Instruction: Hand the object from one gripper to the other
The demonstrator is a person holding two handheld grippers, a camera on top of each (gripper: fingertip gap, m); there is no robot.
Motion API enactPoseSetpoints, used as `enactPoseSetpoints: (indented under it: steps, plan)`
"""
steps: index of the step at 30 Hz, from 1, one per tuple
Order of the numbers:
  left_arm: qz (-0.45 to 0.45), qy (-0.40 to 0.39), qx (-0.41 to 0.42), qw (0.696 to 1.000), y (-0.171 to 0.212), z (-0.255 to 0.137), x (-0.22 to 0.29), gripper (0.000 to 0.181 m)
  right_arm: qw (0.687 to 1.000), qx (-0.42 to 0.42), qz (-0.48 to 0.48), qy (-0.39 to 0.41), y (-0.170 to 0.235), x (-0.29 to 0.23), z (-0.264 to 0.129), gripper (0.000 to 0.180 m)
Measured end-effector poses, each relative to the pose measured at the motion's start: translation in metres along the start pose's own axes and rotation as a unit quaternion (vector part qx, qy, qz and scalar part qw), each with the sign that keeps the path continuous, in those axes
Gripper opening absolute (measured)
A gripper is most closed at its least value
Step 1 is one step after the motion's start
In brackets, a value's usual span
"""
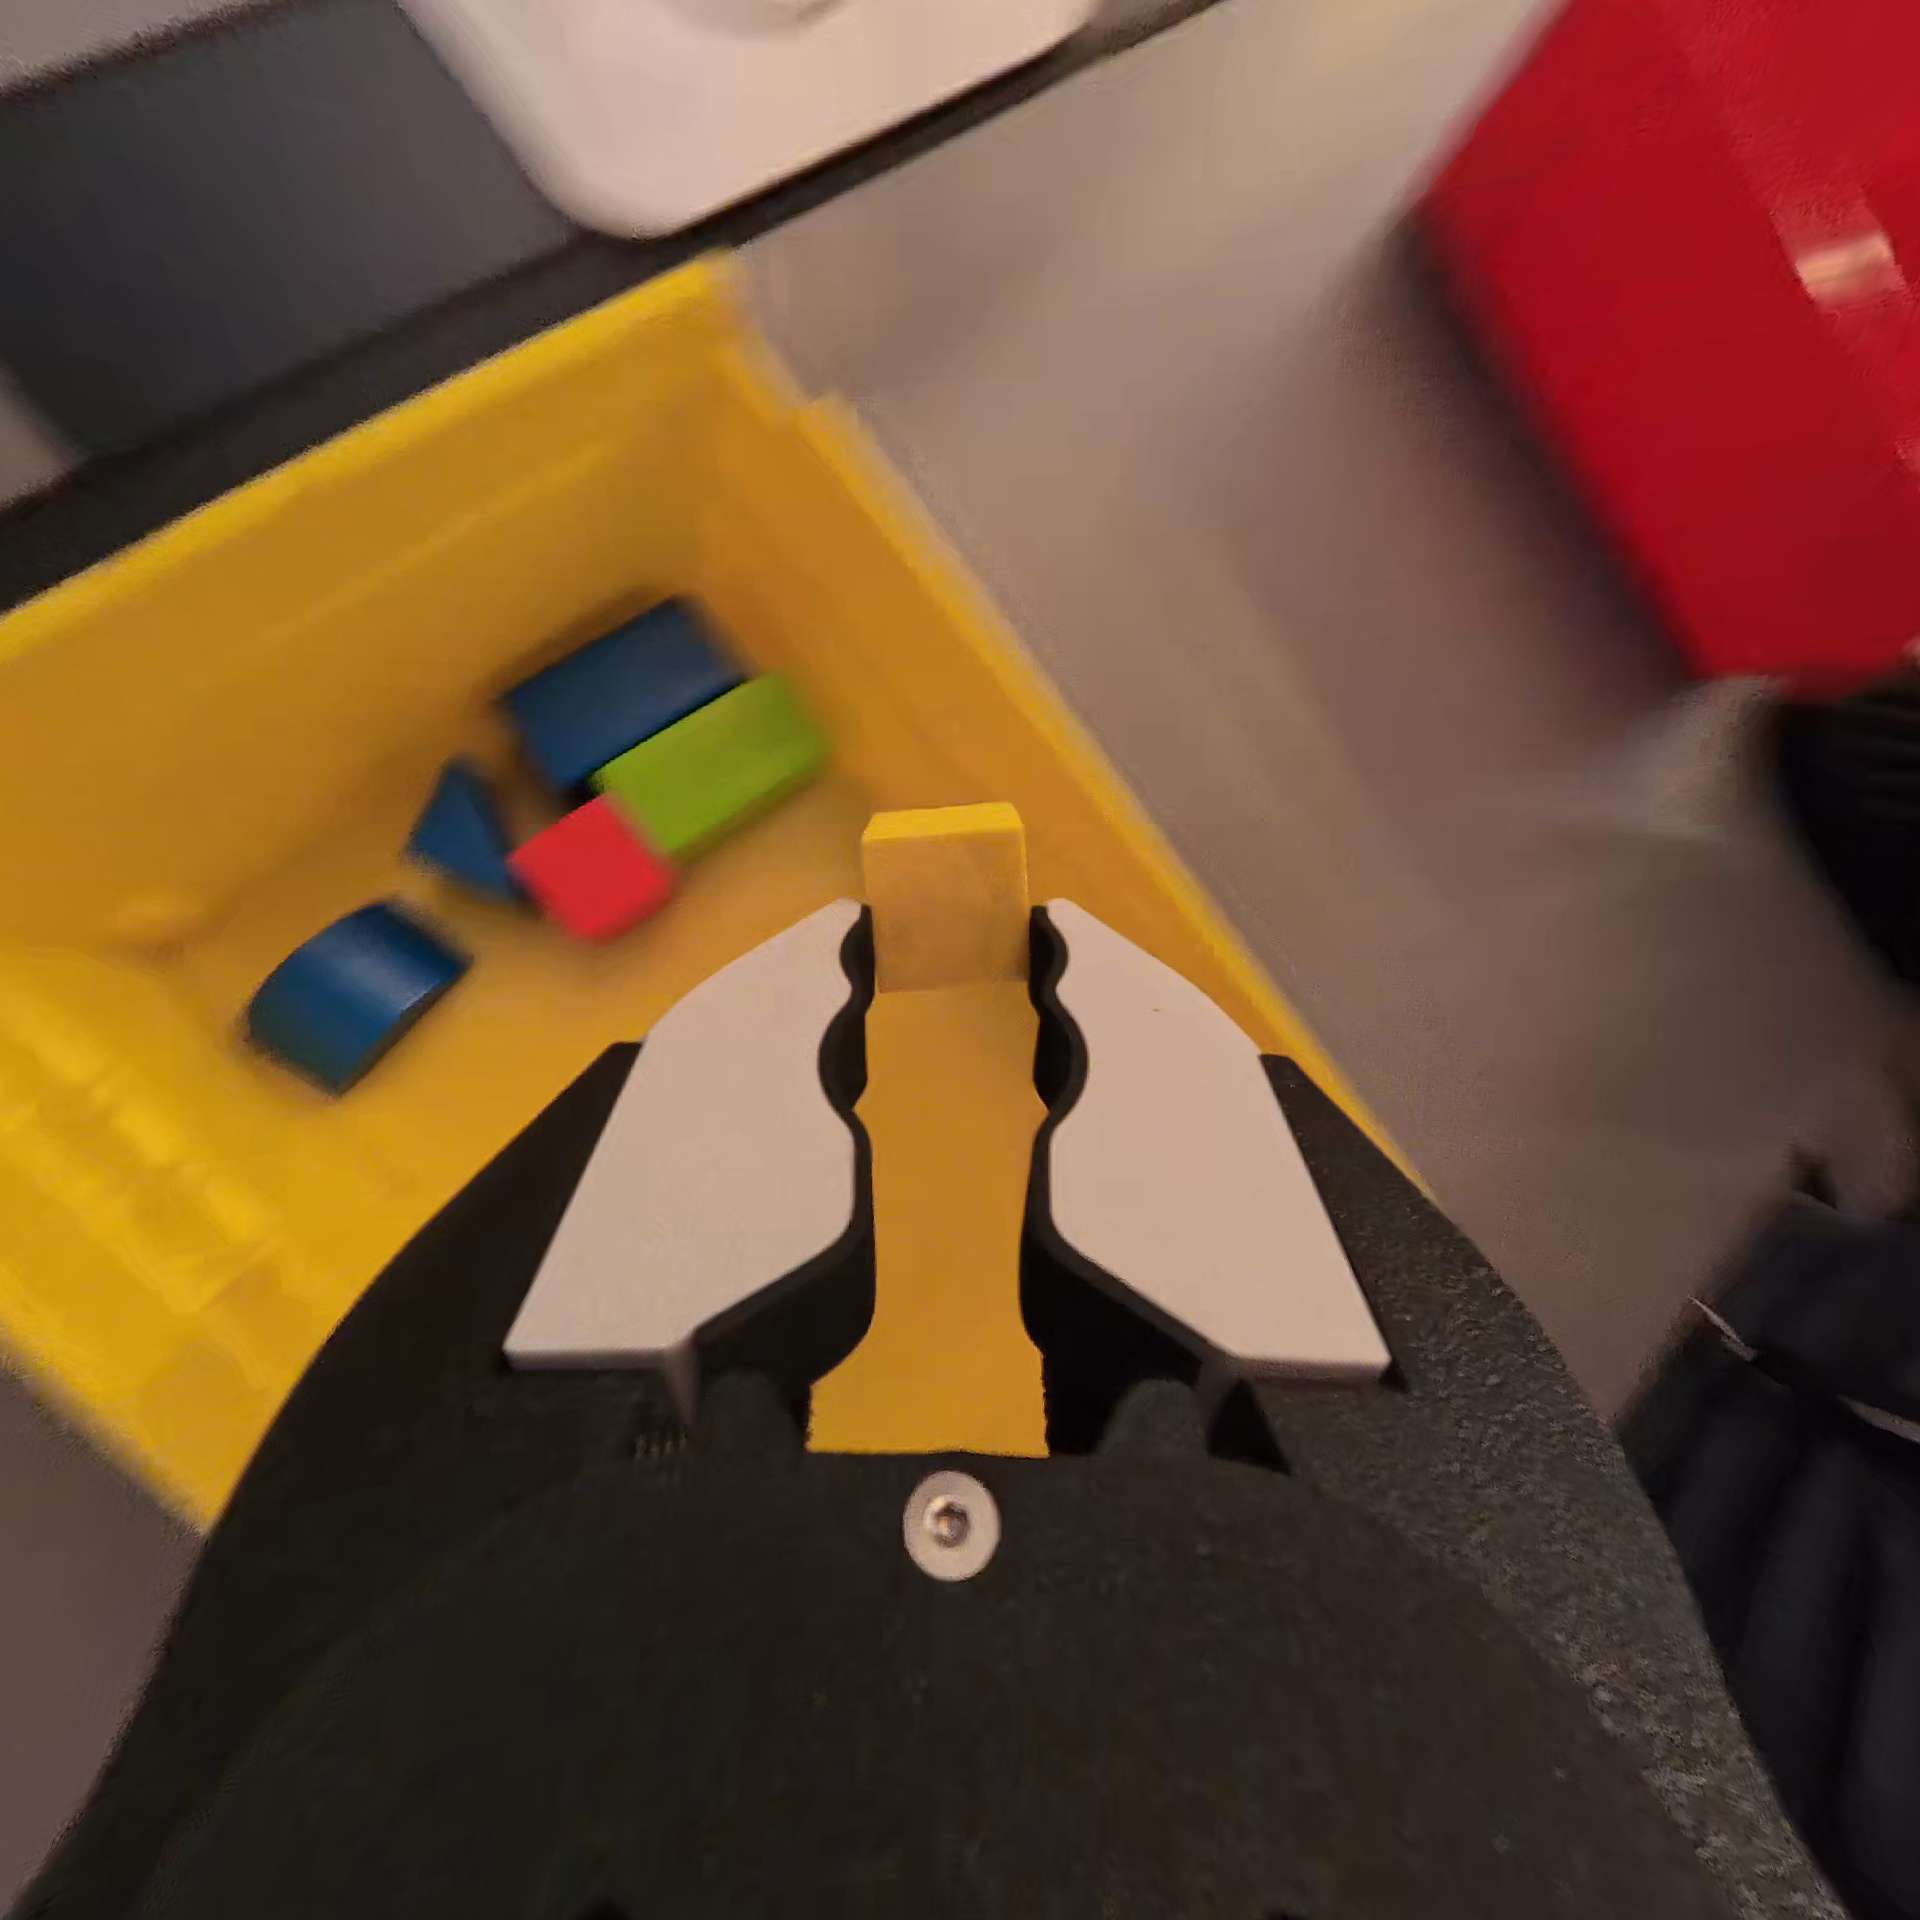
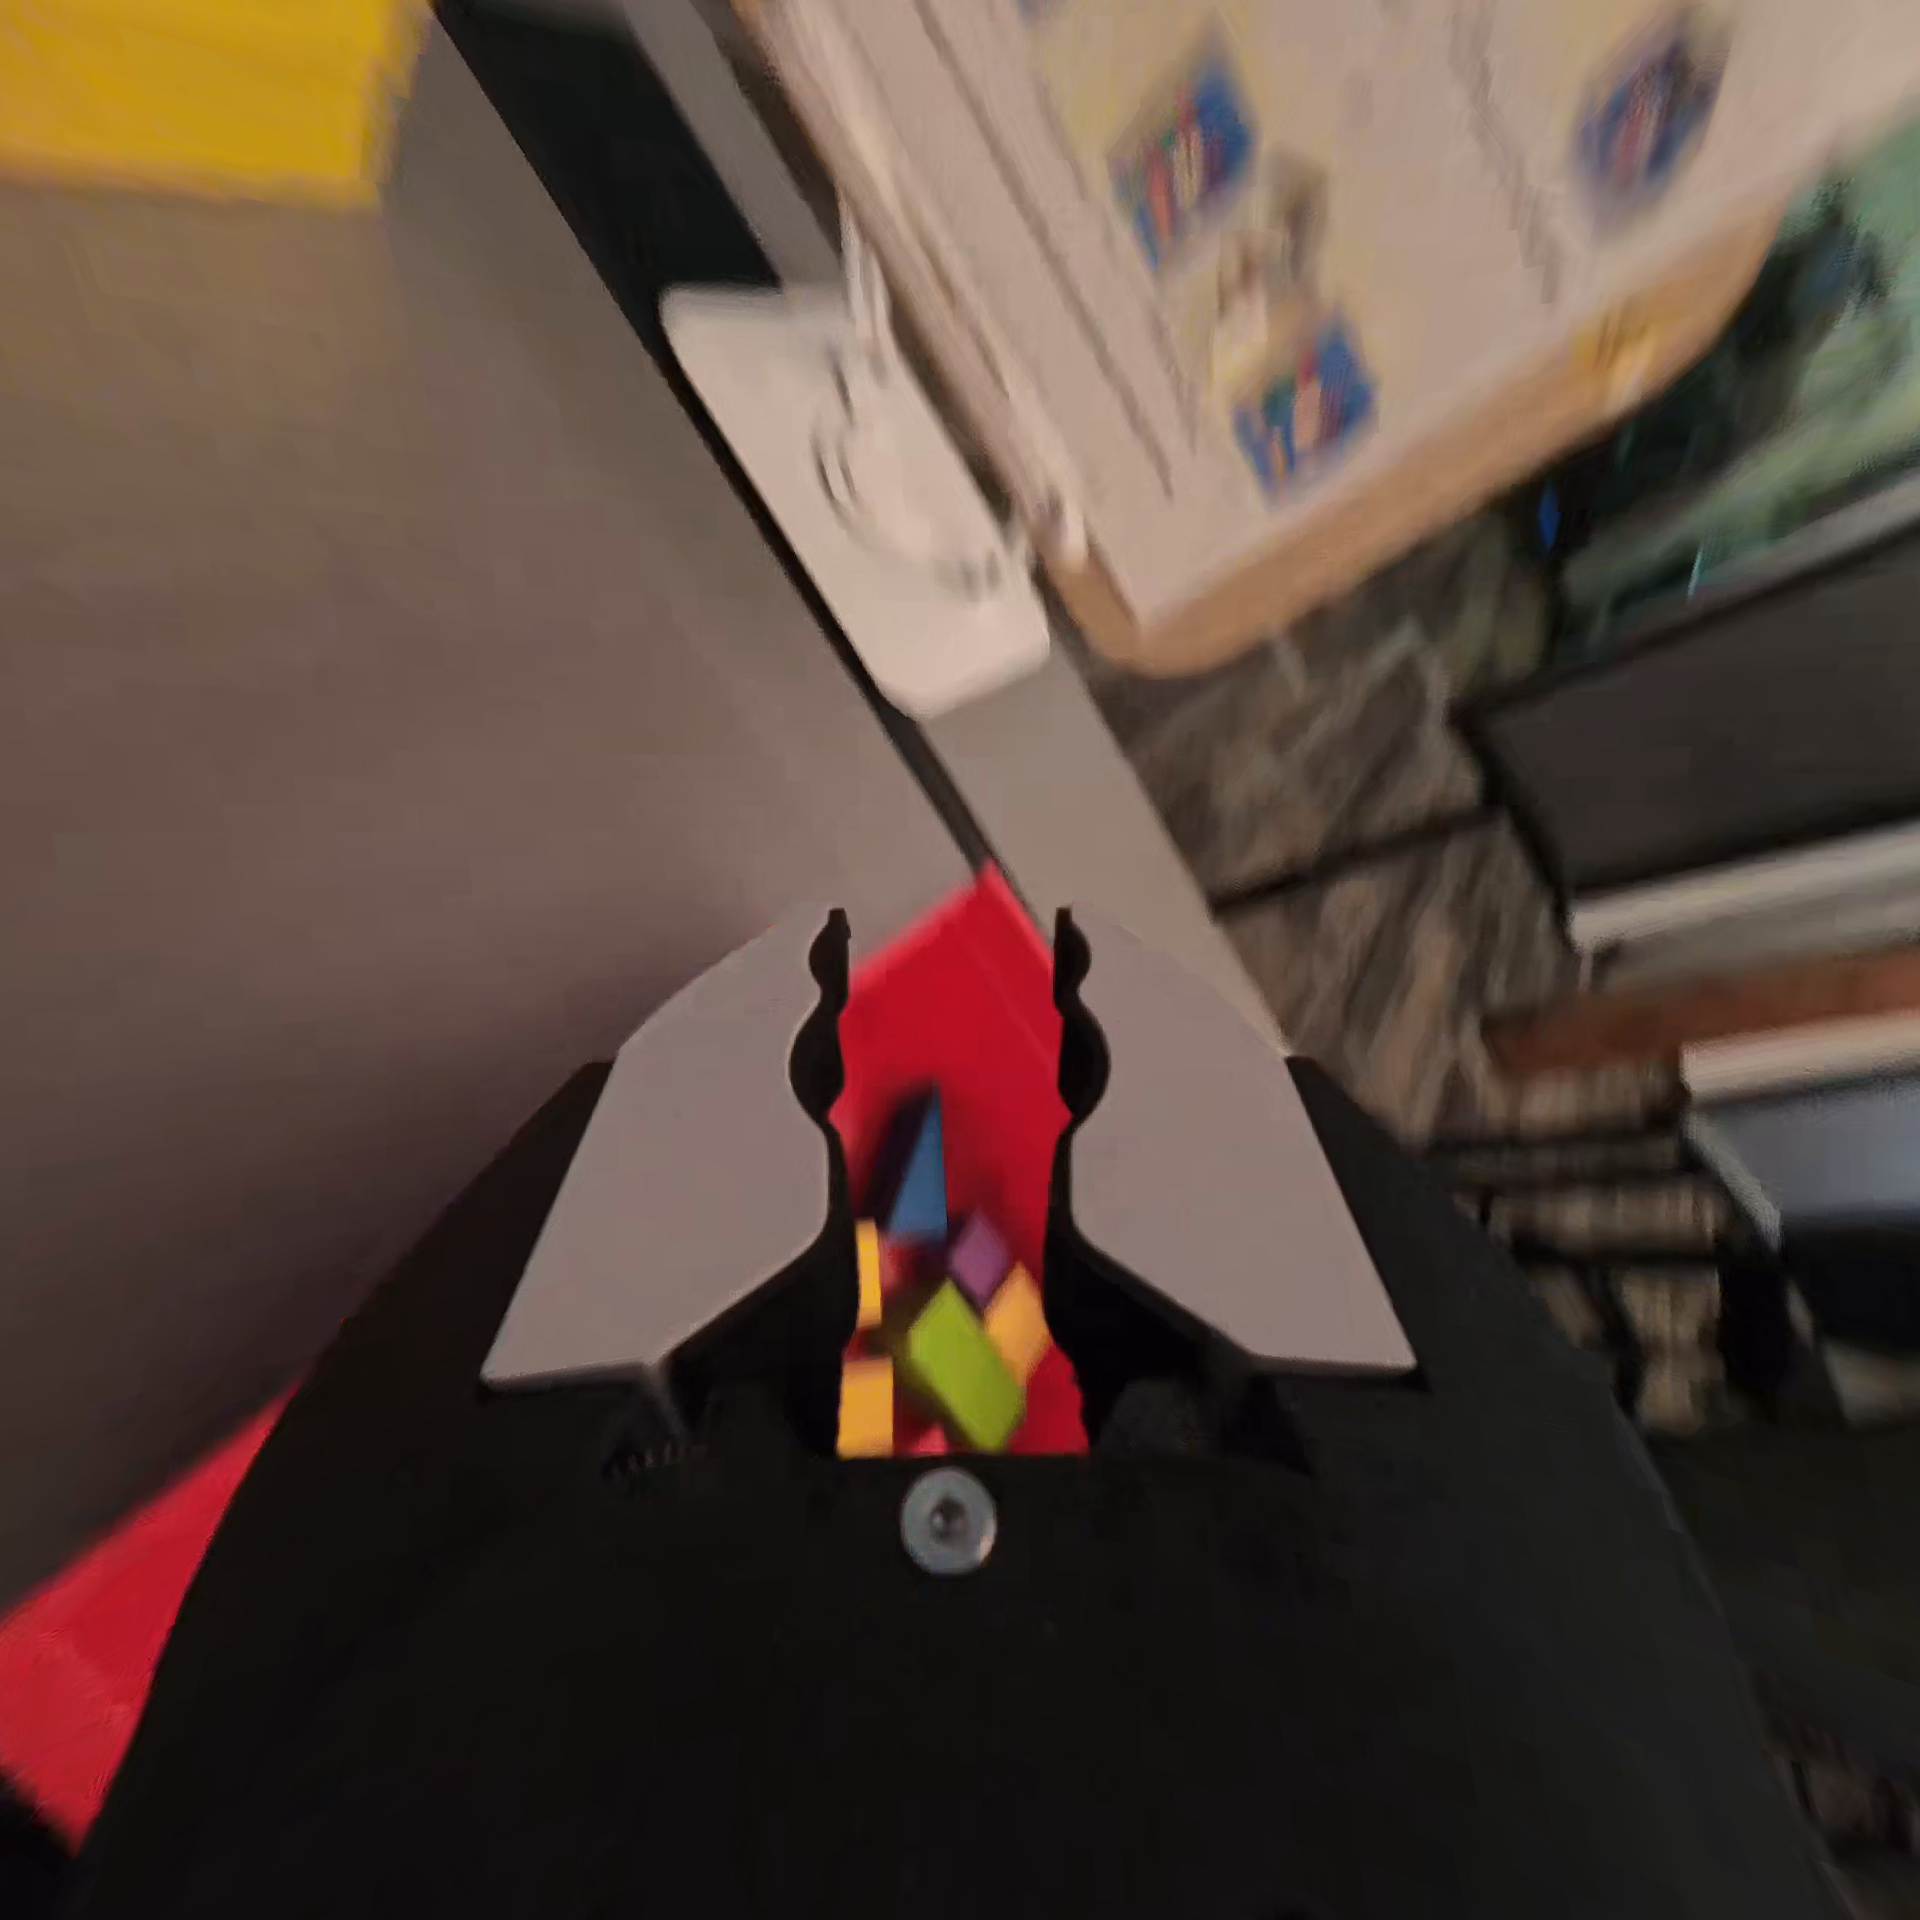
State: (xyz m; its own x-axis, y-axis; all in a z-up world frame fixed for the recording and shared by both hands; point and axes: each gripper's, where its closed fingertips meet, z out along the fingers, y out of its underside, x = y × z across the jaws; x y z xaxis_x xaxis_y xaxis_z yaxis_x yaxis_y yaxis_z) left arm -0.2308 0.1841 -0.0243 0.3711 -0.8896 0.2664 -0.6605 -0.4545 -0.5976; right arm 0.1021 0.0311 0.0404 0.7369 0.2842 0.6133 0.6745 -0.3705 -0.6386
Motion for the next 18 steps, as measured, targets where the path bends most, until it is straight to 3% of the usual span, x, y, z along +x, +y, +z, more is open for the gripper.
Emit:
enactPoseSetpoints:
  steps: [3, 7, 12, 18]
  plan:
    - [0.093, 0.161, 0.030, 0.982, -0.004, -0.023, 0.076, 0.028, 0.985, 0.142, -0.097, -0.032, -0.065, -0.047, -0.010, 0.039]
    - [0.219, 0.259, 0.001, 0.941, 0.016, -0.031, 0.135, 0.028, 0.944, 0.242, -0.206, -0.089, -0.124, -0.128, -0.024, 0.043]
    - [0.303, 0.309, -0.050, 0.900, 0.038, -0.028, 0.174, 0.028, 0.905, 0.298, -0.276, -0.129, -0.161, -0.203, -0.037, 0.048]
    - [0.328, 0.329, -0.087, 0.881, 0.046, -0.017, 0.196, 0.028, 0.885, 0.325, -0.301, -0.145, -0.172, -0.234, -0.044, 0.049]
